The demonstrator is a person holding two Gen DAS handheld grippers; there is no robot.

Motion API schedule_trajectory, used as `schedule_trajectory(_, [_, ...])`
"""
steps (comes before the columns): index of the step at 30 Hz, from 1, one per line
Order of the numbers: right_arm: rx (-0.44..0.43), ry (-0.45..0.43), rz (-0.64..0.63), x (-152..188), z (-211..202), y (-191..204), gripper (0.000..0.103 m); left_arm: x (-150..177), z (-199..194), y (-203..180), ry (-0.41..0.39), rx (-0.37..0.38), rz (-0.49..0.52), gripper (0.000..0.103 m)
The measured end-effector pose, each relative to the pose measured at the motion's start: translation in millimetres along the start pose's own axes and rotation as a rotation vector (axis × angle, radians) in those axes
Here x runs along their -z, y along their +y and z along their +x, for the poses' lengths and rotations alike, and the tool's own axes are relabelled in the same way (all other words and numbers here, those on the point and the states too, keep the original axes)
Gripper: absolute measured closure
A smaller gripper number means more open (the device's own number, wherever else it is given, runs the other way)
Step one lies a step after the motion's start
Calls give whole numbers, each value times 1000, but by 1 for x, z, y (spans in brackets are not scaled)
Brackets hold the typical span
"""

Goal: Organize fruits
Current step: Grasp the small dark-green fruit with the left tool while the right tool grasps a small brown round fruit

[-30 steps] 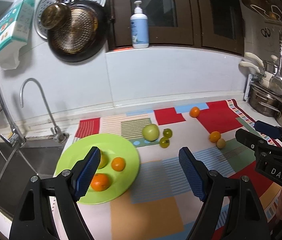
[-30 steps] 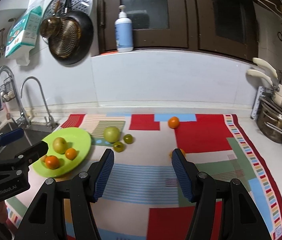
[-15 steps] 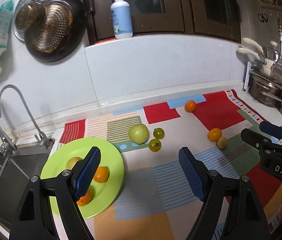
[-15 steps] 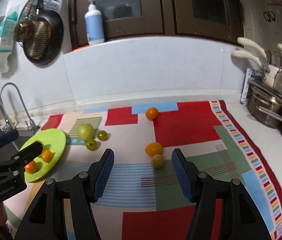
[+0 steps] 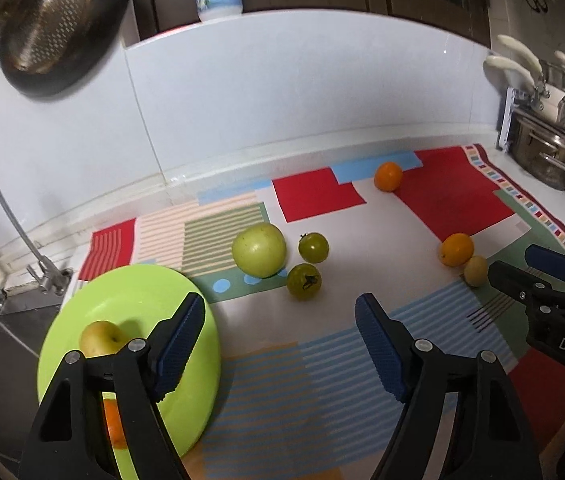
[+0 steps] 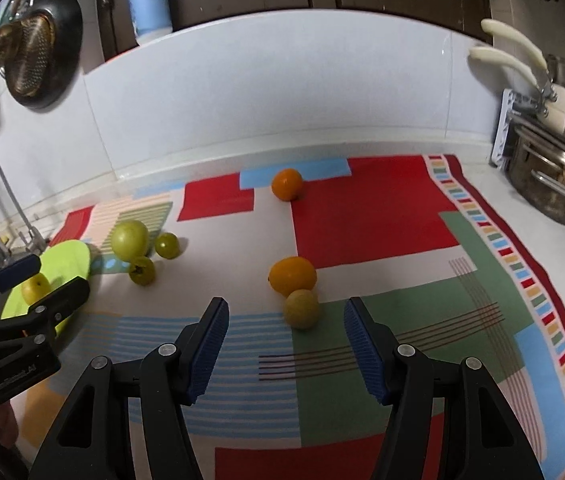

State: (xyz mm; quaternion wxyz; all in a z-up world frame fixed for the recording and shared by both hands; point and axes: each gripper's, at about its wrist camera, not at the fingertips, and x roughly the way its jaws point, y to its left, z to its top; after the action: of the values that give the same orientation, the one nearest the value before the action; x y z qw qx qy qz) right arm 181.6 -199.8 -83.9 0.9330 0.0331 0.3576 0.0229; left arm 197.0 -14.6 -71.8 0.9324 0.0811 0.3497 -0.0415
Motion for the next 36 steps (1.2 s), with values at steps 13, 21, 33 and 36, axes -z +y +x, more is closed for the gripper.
schedule_trajectory(13, [-9, 76, 36, -2, 38, -5, 48, -9, 49, -5, 65, 54, -3, 46])
schedule_trajectory(21, [-4, 122, 67, -1, 54, -10, 59, -13, 71, -9, 106, 60, 0, 59])
schedule_trajectory(33, [17, 133, 67, -2, 60, -11, 74, -15, 89, -16, 140, 96, 6, 74])
schedule_trajectory(36, [16, 129, 65, -1, 59, -11, 74, -15, 87, -17, 136, 104, 14, 74])
